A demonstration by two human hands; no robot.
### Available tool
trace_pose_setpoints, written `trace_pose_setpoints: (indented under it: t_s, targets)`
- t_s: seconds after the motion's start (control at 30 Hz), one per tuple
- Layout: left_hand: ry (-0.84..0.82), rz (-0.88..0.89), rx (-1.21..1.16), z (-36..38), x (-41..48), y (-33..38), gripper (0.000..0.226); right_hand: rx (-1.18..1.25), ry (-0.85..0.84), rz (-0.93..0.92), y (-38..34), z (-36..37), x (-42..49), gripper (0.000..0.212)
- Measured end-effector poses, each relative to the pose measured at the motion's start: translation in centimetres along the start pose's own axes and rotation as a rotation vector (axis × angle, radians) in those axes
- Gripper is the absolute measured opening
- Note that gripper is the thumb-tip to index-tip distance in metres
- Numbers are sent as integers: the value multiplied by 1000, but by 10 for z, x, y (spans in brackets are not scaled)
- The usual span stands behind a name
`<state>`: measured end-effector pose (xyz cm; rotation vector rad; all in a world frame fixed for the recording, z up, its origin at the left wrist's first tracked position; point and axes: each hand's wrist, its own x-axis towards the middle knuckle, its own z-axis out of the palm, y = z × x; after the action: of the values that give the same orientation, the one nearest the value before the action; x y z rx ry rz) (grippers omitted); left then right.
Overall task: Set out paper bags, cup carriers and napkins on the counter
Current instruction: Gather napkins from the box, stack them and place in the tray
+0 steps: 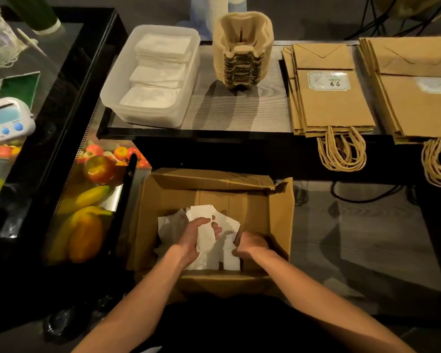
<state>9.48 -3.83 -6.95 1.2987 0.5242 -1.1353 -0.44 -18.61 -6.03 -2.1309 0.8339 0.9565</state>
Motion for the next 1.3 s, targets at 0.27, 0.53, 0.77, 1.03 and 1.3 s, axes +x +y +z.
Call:
trace_pose_setpoints:
  t_s: [0.27,0.53,0.77,1.03,1.3]
  targets:
    - [31,38,165,4,4,-2,32,570,130,-171,9,-29,-8,3]
    - [-13,67,96,17,-4,5,39,866,221,-270,-2,-41,-13,18]
    - [10,47,154,16,-10,7,36,652,323,-370,-3,-32,-20,10]
    - [-35,52,5,17,-13,9,49,509,400,-443,-11,-36,-23,10]
    - [-2,94,178,13,-2,6,98,475,441,-352,-13,-31,-15,22]
